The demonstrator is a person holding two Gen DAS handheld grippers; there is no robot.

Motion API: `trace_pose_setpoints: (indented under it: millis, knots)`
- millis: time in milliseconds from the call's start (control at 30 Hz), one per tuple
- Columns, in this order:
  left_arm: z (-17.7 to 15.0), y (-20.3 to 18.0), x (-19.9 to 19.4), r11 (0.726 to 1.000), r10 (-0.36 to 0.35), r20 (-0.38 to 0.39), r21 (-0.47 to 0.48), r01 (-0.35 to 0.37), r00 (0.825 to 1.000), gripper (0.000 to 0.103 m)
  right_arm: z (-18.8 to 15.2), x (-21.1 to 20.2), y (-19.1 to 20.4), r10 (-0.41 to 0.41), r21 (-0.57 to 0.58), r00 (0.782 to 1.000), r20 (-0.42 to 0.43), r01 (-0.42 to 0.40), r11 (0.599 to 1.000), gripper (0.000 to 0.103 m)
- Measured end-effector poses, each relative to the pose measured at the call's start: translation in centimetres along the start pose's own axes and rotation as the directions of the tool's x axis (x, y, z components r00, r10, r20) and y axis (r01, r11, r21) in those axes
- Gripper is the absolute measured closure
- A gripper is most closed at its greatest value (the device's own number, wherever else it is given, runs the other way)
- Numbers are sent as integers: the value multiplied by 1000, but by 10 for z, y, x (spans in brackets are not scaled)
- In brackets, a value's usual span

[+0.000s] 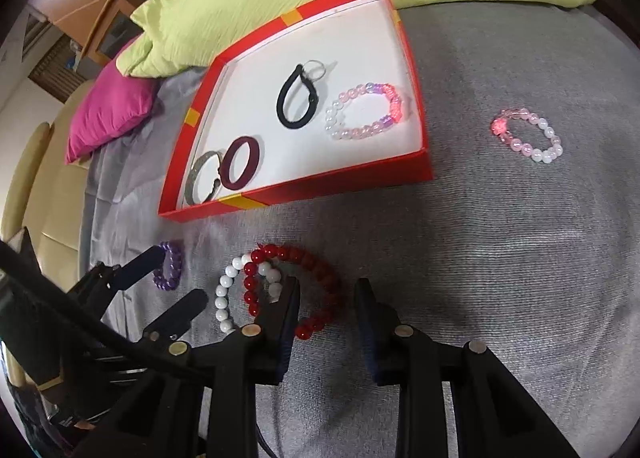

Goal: Organize jewelry
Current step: 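Grasp the red bead bracelet with the right tool while the left tool grasps the white bead bracelet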

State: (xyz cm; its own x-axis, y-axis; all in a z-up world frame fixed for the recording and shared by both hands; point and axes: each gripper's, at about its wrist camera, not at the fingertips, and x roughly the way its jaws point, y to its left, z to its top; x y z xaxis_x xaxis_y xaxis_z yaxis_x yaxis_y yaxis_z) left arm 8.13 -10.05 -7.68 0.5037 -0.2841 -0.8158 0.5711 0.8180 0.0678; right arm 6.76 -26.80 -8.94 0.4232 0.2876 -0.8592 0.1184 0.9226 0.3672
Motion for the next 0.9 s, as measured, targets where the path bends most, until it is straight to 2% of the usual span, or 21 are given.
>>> trace_pose_setpoints:
  millis: [100, 167, 200, 233, 300, 433, 600, 900]
  knots:
    - [0, -2, 8, 1000, -3, -20, 5, 3, 1000, 34, -2, 2, 5, -33, -34, 999, 26, 34, 999, 72]
    - [1, -3, 13, 1000, -16, -33, -3, 16, 999, 34, -3, 2, 9, -67, -71, 997, 43, 70, 995, 81]
    - [1, -3, 15, 1000, -20, -36, -9, 20, 999, 34, -4, 2, 12, -101, -96, 993, 56, 106, 990, 91]
    - [1, -3, 17, 1000, -25, -40, -15, 24, 999, 34, -5, 2, 11, -114, -103, 992, 62, 120, 987, 92]
    - [1, -3, 21, 999, -36, -48, -25, 35, 998, 34, -4, -1, 8, -122, -91, 990, 77, 129, 987, 93]
    - [2, 0, 22, 999, -35, -40, -30, 34, 999, 37, 3, -12, -9, -189, -21, 974, 123, 193, 981, 93]
    - [2, 2, 21, 999, -34, -42, -29, 33, 999, 37, 8, -17, -29, -160, 60, 982, 102, 154, 986, 93]
    - [1, -9, 22, 999, -39, -34, 13, 39, 999, 36, 7, -10, -22, -169, 43, 982, 79, 166, 985, 90]
